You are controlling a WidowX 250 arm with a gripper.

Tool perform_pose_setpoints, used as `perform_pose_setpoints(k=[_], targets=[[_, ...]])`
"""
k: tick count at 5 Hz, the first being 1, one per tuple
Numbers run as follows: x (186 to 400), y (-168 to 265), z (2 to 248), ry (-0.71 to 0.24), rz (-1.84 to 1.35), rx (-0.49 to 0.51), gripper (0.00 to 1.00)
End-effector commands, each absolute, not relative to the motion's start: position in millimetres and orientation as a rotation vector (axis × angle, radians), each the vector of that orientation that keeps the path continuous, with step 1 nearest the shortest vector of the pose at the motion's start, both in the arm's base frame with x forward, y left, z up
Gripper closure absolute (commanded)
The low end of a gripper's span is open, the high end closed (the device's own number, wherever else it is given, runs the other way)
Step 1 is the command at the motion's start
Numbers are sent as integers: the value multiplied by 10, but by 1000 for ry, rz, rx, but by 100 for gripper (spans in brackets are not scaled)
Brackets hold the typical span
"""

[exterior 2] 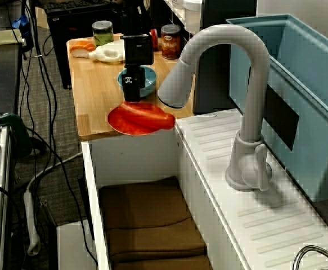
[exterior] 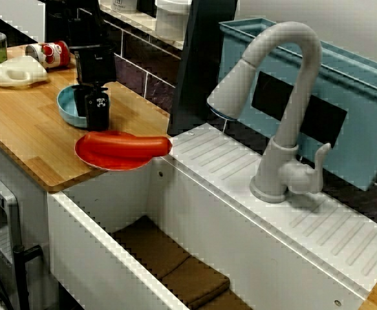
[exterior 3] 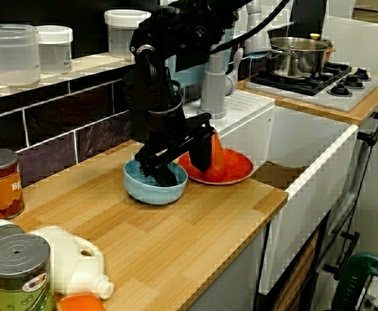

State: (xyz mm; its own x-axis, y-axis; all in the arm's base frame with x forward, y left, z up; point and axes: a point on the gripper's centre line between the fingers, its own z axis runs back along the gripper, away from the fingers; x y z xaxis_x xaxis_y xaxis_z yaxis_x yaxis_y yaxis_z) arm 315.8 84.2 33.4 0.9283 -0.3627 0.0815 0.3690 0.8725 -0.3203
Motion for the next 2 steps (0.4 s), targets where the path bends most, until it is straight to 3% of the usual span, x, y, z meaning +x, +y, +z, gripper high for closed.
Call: perform_pose_setpoints(k=[1,2], targets=[[3108,783,516,-57,-442,-335,0],[3047,681,476,-40,-500,-360,0]])
